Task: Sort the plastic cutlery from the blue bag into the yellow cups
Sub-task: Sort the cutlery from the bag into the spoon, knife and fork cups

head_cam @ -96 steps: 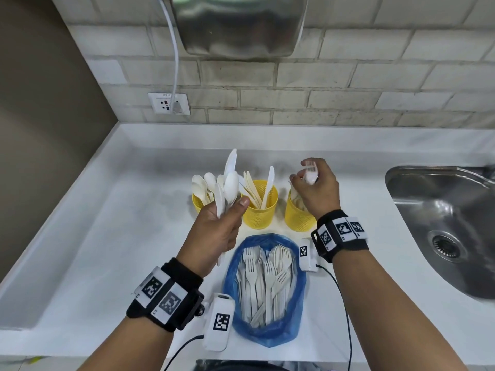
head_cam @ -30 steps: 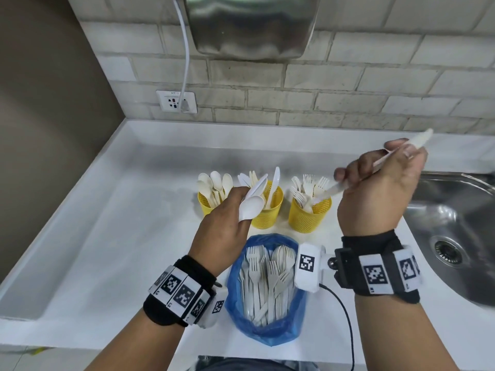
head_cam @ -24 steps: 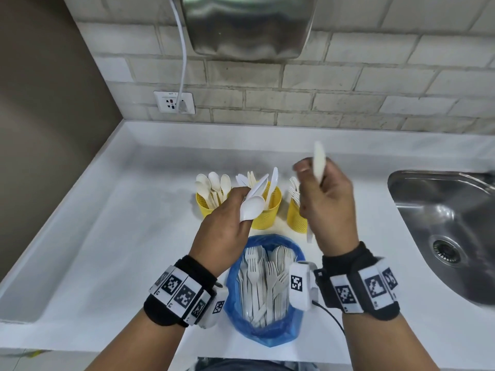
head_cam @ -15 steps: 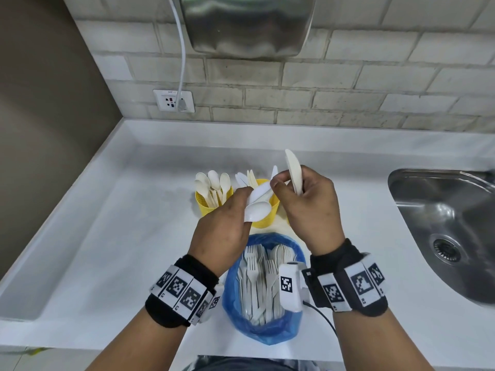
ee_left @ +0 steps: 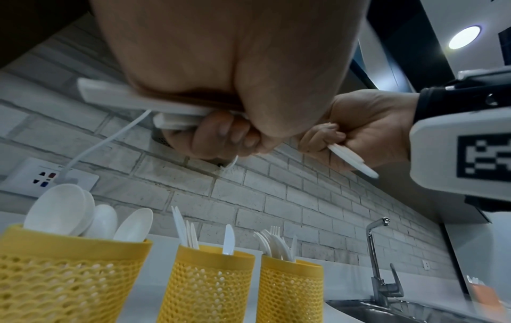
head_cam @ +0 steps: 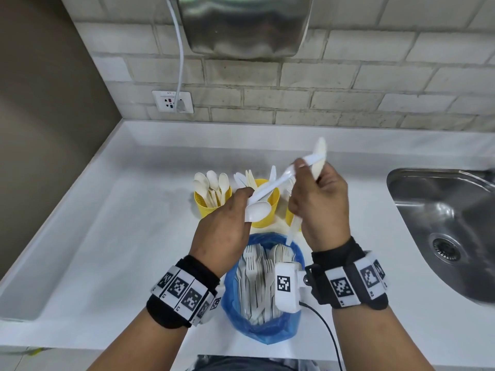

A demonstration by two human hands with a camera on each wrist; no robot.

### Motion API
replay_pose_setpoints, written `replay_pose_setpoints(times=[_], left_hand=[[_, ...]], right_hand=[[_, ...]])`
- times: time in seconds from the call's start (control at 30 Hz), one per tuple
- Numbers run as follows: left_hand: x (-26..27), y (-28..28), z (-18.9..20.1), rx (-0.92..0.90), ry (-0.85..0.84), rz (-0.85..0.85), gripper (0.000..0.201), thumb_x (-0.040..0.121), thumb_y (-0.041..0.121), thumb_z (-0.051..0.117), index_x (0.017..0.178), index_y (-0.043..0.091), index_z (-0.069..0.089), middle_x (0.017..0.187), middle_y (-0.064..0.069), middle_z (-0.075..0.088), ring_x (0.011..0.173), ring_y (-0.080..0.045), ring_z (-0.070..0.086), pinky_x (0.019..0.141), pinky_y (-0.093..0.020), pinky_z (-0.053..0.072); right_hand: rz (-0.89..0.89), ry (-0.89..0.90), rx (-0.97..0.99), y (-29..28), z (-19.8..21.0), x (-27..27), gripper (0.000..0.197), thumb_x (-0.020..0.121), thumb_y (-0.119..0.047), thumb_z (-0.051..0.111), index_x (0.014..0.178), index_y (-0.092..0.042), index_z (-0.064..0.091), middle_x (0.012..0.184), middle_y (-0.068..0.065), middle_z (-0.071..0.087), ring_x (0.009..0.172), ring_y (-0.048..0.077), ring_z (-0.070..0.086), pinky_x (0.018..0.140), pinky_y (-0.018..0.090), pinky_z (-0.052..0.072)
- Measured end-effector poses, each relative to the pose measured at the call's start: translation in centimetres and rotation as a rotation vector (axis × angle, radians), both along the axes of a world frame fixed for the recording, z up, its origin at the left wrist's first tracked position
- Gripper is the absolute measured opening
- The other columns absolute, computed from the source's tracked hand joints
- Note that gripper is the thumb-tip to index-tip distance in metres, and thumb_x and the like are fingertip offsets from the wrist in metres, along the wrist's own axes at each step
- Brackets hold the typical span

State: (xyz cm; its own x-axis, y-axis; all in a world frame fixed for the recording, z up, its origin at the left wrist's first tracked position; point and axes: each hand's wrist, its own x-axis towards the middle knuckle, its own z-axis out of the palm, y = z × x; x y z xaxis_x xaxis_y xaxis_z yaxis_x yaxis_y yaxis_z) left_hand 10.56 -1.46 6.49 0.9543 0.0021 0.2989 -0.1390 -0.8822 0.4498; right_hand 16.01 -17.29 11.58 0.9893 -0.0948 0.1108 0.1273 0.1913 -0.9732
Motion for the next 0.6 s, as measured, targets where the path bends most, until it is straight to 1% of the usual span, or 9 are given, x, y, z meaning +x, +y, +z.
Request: replay_pose_setpoints(times=[0.1,0.17,0.23,0.3,0.33,0.4,0.5,0.53,0.6], left_hand=[[0.0,0.2,-0.1,-0.027,0.006,0.004,0.048,0.097,0.012,0.063,0.142,0.019,0.047,0.106,-0.002,0.071,0.071,-0.024,0.064,0.057,-0.036,0.055],[-0.1,0.3,-0.2,-0.043,-0.002,-0.005,0.047,0.097,0.011,0.063,0.140,0.019,0.047,0.108,-0.003,0.071,0.073,-0.025,0.064,0.056,-0.034,0.053],[-0.1,0.2,-0.2,-0.049,-0.003,-0.007,0.046,0.097,0.011,0.063,0.139,0.018,0.048,0.108,-0.004,0.071,0.072,-0.026,0.064,0.055,-0.033,0.051],[0.0,0.1,-0.3,-0.052,-0.003,-0.003,0.045,0.097,0.010,0.063,0.139,0.016,0.049,0.109,-0.005,0.071,0.071,-0.026,0.064,0.055,-0.033,0.050],[0.0,0.1,-0.3,-0.055,-0.002,-0.001,0.045,0.097,0.011,0.063,0.140,0.016,0.049,0.109,-0.005,0.072,0.072,-0.026,0.064,0.055,-0.032,0.050],[0.0,0.1,-0.4,-0.064,0.001,0.001,0.044,0.099,0.013,0.063,0.140,0.017,0.048,0.110,-0.004,0.071,0.073,-0.025,0.065,0.056,-0.032,0.052],[0.0,0.2,-0.3,-0.083,0.009,0.006,0.043,0.100,0.016,0.061,0.141,0.018,0.046,0.114,-0.002,0.070,0.075,-0.025,0.064,0.058,-0.031,0.049],[0.0,0.2,-0.3,-0.089,0.014,0.013,0.042,0.101,0.016,0.060,0.141,0.018,0.046,0.115,-0.002,0.069,0.076,-0.025,0.064,0.058,-0.029,0.046],[0.0,0.2,-0.1,-0.097,0.020,0.026,0.041,0.101,0.016,0.057,0.141,0.017,0.046,0.115,-0.002,0.069,0.076,-0.028,0.063,0.058,-0.029,0.040]], right_hand=[[-0.140,0.056,0.386,-1.1,0.9,1.0,0.023,0.109,-0.016,0.046,0.086,-0.015,0.049,0.061,0.001,0.039,0.045,0.014,0.035,0.044,0.023,0.033],[-0.280,0.051,0.450,-2.2,1.3,1.4,0.015,0.110,-0.018,0.042,0.096,-0.015,0.048,0.071,0.002,0.045,0.051,0.015,0.049,0.049,0.026,0.044],[-0.410,0.001,0.340,-3.3,1.3,1.7,0.011,0.111,-0.020,0.038,0.113,-0.013,0.047,0.082,0.001,0.052,0.062,0.010,0.066,0.061,0.025,0.057],[-0.432,-0.129,0.363,-3.7,1.3,1.6,0.020,0.112,-0.024,0.032,0.122,-0.009,0.042,0.089,0.008,0.059,0.076,0.026,0.074,0.074,0.037,0.062],[-0.424,-0.204,0.336,-3.8,1.3,1.4,0.019,0.113,-0.025,0.030,0.118,-0.010,0.040,0.089,0.011,0.061,0.078,0.036,0.073,0.075,0.043,0.062],[-0.379,-0.330,0.224,-3.5,1.1,1.0,0.016,0.114,-0.025,0.027,0.109,-0.015,0.039,0.080,0.014,0.058,0.069,0.040,0.067,0.072,0.047,0.059],[-0.269,-0.355,0.048,-2.2,0.1,0.1,0.019,0.113,-0.028,0.032,0.102,-0.021,0.045,0.066,0.002,0.043,0.052,0.024,0.044,0.052,0.039,0.046],[-0.230,-0.329,-0.046,-1.7,-0.3,-0.3,0.019,0.112,-0.031,0.037,0.099,-0.023,0.048,0.064,-0.003,0.043,0.051,0.020,0.041,0.050,0.034,0.040],[-0.092,-0.281,-0.231,-0.8,-1.1,-1.0,0.014,0.107,-0.028,0.052,0.095,-0.021,0.055,0.063,-0.014,0.050,0.054,0.008,0.045,0.054,0.026,0.041]])
